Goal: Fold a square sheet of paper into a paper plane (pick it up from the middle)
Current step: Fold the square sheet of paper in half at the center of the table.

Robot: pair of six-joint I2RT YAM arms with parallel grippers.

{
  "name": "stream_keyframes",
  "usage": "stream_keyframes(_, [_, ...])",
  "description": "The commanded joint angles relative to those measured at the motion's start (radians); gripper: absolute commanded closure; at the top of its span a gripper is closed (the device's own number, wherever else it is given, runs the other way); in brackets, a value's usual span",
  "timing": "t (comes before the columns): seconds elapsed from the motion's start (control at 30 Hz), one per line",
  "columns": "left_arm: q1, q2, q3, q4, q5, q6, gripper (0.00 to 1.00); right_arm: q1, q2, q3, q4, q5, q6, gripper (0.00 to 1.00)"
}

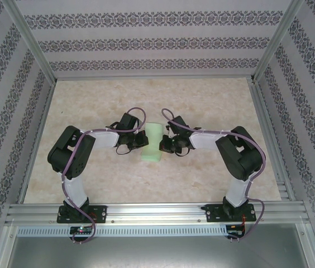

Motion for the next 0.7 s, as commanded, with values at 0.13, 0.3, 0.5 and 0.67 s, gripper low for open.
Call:
stream_keyframes(0.13, [-0.009, 0.099, -0.053, -0.186, -0.142, 0.001, 0.98, -0.015, -0.109, 0.034, -0.016, -0.009, -0.045, 0.95])
stream_keyframes(0.3, [-0.014, 0.098, -0.047, -0.188, -0.142, 0.002, 0.98, -0.005, -0.047, 0.107, -0.017, -0.024, -0.067, 0.96])
stream_keyframes(0.5, [-0.019, 0.101, -0.042, -0.197, -0.144, 0.001, 0.97, -0.001, 0.056, 0.149, 0.026, -0.074, -0.073, 0.99])
stream_keyframes(0.67, [-0.023, 0.107, -0.036, -0.206, -0.144, 0.0, 0.98, -0.005, 0.105, 0.154, 0.03, -0.074, -0.084, 0.99])
